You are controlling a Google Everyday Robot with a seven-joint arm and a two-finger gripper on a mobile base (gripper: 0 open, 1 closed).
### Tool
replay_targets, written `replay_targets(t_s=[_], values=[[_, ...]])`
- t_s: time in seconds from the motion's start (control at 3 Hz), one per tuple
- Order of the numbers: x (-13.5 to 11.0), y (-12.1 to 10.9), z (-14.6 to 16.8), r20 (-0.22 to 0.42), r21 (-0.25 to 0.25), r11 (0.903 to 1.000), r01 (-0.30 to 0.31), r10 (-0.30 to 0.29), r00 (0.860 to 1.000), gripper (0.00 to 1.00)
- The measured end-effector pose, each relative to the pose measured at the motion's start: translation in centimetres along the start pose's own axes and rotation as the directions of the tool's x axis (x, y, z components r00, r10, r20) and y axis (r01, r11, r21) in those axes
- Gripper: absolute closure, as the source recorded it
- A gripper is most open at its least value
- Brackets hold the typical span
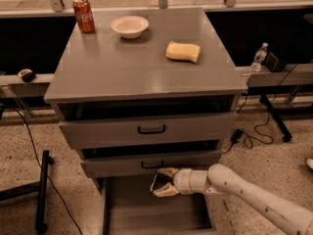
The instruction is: Place rxbar blueberry into bottom drawer
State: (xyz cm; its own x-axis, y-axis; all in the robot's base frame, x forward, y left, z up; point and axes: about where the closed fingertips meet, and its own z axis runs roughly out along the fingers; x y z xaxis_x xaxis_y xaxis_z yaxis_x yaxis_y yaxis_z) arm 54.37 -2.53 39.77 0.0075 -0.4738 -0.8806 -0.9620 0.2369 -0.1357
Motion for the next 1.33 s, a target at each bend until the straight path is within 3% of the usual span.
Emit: replay_targets(t_s=[0.33,0.67,1.0,1.33], values=[[0.3,1.7,0.7,0.026,-0.073,0.9972,-0.016,0.018,0.999,1.00],[4.3,1.2,4.9,0.041,-0.084,0.9914,-0.100,0.104,0.994,1.00],[8.2,2.9,10.8,0.109,-0.155,0.9799,-0.126,0.144,0.984,1.00],[12.2,7.4,16.3,0.166,-0.274,0.9505,-0.147,0.197,0.966,1.00]])
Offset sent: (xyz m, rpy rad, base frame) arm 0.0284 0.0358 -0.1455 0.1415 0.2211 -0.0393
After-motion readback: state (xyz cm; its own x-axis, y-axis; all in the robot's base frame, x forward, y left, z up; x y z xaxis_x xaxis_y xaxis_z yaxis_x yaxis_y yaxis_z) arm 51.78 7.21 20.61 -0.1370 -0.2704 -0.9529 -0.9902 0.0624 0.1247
